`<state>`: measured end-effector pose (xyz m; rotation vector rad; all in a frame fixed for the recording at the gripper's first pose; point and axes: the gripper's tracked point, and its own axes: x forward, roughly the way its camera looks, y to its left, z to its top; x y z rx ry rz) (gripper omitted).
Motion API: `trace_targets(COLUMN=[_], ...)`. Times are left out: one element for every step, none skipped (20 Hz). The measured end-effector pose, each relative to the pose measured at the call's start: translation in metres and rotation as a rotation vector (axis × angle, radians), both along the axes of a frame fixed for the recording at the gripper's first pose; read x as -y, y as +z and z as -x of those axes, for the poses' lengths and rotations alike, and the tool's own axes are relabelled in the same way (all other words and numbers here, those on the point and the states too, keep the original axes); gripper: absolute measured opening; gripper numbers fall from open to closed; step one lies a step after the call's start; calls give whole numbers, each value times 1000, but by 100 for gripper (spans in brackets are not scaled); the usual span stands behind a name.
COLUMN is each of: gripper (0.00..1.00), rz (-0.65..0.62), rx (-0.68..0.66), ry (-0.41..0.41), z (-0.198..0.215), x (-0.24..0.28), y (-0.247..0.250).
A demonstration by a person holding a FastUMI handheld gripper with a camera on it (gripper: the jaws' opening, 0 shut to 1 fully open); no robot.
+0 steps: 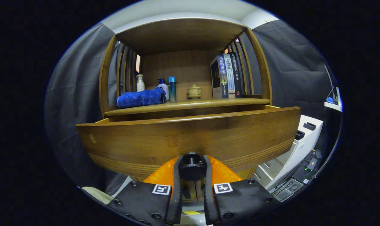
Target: Pull open the drawer, take out the items inside it, and place them on the countertop above the cabinet.
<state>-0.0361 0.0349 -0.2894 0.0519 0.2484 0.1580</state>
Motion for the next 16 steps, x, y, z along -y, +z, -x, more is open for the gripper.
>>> trace_targets(gripper=[36,36,36,36,36,36,37,36,36,36,36,36,36,36,36,36], rz=[4,7,8,10,13,16,17,17,14,11,12,13,14,12,7,5], rx=[-2,-4,-5,-5,-9,-13,-15,-16,-15,-14,-14,-14,-13,-13,-14,-17], ry=[6,8,4,-2,-7,-7,-8,-9,-10,-12,-13,-15,-18,-20,-23,-25], z=[3,7,11,14,17,20,22,26,28,30,35,37,40,43,45,48], x=[0,0,2,3,3,3,4,4,4,5,5,6,6,7,7,7], y=[1,1,0,0,0,0,-1,0,-1,-1,-1,-1,-1,-1,-2,-2])
